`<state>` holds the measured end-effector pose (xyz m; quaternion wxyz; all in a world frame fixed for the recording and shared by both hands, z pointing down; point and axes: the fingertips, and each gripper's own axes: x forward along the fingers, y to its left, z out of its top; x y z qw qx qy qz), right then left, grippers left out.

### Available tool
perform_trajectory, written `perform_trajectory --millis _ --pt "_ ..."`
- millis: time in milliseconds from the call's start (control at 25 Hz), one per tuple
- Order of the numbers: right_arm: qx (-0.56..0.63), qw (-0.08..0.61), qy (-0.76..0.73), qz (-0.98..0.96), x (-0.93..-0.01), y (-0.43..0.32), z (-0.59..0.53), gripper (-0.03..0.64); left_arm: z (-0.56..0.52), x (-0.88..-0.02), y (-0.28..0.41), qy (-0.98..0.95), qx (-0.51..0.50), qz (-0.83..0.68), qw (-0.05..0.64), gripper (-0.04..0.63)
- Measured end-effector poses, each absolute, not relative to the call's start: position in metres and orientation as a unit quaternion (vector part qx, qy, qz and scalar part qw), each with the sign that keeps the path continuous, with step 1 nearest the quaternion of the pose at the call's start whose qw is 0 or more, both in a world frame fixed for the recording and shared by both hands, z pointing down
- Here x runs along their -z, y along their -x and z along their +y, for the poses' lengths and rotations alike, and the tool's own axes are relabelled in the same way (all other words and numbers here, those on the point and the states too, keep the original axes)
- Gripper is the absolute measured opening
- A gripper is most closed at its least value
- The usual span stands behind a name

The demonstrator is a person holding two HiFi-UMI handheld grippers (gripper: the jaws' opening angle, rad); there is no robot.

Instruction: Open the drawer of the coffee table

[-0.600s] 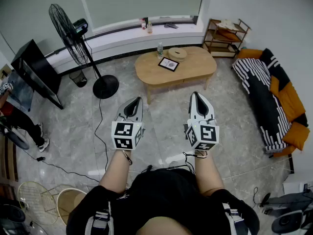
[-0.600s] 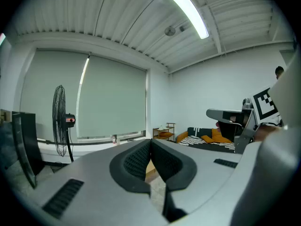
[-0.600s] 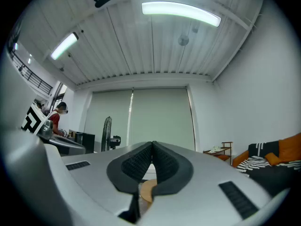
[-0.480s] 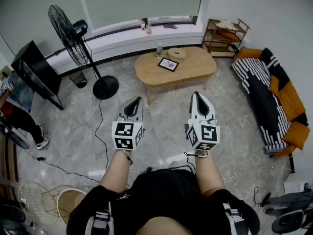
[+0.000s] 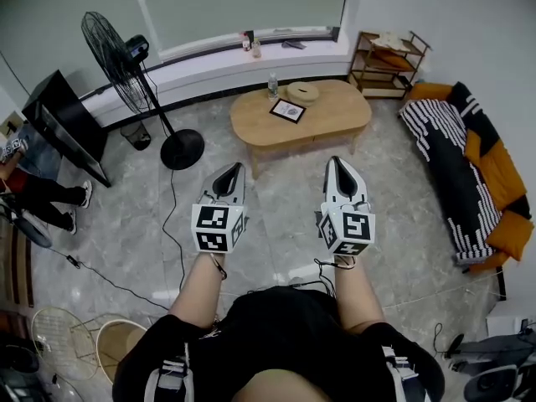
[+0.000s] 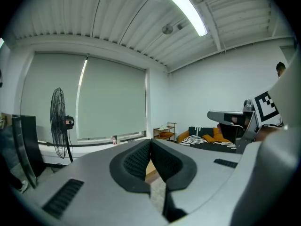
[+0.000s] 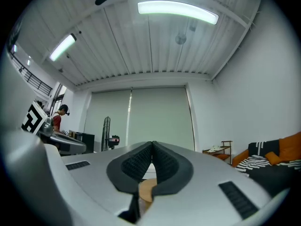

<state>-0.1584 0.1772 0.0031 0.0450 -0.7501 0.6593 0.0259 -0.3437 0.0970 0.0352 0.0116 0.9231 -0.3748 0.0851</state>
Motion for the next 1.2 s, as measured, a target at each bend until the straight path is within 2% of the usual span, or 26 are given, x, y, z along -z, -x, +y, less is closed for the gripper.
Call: perform_trajectory --millis 560,1200 --pt "-0.018 0.050 0.736 0.674 -0.013 0.071 0.179 0.015 0.106 -0.036 0.254 -0.914 -0.088 -0.397 0.007 0.021" --pt "-0.035 0.045 0.732 0.679 -0.024 0.012 0.164 0.015 0.089 -0.040 0.178 -0.921 -0.075 -0.382 -0.013 0.021"
